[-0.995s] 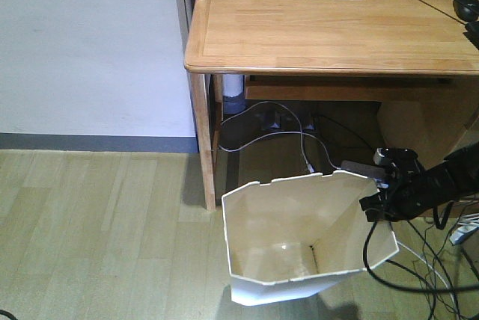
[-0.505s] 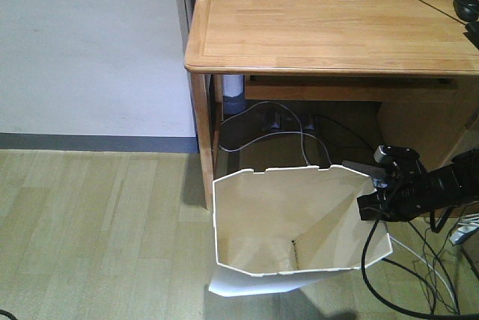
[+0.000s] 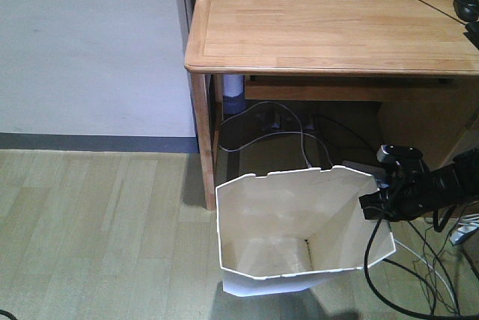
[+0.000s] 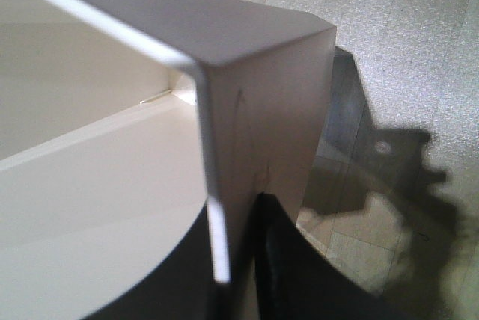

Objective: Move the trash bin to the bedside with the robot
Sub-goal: 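Turn the base away from the desk holding the bin in the right gripper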

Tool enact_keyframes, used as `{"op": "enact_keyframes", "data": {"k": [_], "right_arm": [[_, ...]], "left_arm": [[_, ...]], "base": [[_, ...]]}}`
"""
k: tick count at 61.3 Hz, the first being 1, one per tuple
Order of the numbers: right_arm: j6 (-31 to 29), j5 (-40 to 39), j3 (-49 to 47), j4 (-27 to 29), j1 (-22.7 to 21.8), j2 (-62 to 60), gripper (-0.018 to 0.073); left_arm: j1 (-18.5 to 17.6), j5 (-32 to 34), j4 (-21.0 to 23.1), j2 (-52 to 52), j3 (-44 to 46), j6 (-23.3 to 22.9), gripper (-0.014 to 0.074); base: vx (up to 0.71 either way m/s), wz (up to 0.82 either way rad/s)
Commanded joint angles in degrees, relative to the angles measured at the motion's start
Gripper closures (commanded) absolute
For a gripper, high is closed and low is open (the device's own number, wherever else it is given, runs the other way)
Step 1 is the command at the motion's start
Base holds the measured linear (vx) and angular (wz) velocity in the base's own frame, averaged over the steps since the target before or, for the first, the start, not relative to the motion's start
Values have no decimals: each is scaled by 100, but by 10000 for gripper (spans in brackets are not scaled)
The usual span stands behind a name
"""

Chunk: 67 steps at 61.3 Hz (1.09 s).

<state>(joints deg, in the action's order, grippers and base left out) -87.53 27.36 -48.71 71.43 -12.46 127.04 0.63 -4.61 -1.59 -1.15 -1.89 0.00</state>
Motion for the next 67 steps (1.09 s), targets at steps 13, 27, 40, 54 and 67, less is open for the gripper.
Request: {"op": "enact_keyframes", "data": {"k": [13,27,40,54,67], "right_arm": [[28,1118,-87,334,-24,-389,564],[28,1106,-87,334,-24,-389,564],[28,1101,-87,334,-24,-389,564],[28,1101,-87,334,-24,-389,564],[28,1101,-87,334,-24,-389,564]], "left_arm": [[-40,423,54,-36,-67,-79,603],[-40,423,54,-36,-67,-79,603],[-40,423,54,-36,-67,-79,603],[-40,423,54,-36,-67,-79,603],[-40,423,54,-36,-67,-79,603]], "base": [[0,2],[0,17],[2,42],[4,60],[5,61]]}}
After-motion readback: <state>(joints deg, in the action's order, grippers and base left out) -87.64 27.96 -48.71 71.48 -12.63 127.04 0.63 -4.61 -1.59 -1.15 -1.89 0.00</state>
